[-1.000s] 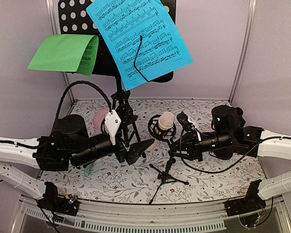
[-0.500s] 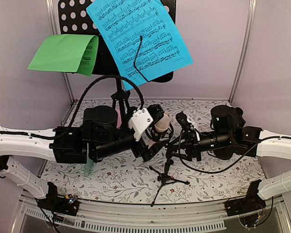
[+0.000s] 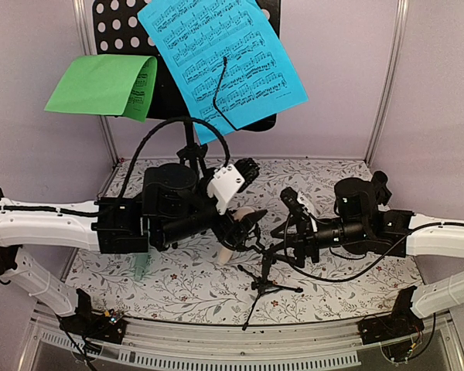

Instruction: Pack up the instrument practice props

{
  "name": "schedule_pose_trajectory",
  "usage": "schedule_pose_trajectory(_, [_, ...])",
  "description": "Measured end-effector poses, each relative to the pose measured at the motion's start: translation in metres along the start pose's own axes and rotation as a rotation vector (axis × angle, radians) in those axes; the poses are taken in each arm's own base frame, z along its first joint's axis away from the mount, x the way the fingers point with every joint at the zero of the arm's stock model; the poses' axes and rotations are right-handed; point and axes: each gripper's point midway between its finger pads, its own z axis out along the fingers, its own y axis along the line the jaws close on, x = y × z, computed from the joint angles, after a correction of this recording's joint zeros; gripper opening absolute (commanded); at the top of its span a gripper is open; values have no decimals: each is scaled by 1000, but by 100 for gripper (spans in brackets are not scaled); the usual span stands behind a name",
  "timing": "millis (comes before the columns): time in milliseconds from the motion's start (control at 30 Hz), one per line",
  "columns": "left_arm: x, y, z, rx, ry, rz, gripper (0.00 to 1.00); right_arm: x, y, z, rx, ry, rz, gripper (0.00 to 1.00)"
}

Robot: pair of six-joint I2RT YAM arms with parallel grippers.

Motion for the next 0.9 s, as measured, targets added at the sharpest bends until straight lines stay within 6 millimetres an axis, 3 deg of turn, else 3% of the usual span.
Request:
schedule_pose_trajectory(167, [13, -6, 0, 30, 27, -34, 94, 2, -1, 3, -1, 4, 4, 77])
schedule_pose_trajectory(333, [16, -20, -15, 101, 52, -38, 97, 0, -3, 3, 8, -13, -2, 77])
schedule_pose_trajectory(533, [19, -17, -29, 96, 51, -46, 89, -3, -5, 0, 32, -30, -8, 78])
schedule_pose_trajectory(733, [39, -21, -22, 84, 100, -26, 83, -2, -7, 0, 43, -32, -8, 78])
schedule_pose_trajectory(900, [48, -20, -15, 53, 126, -14, 72, -2, -8, 0, 49, -32, -8, 77])
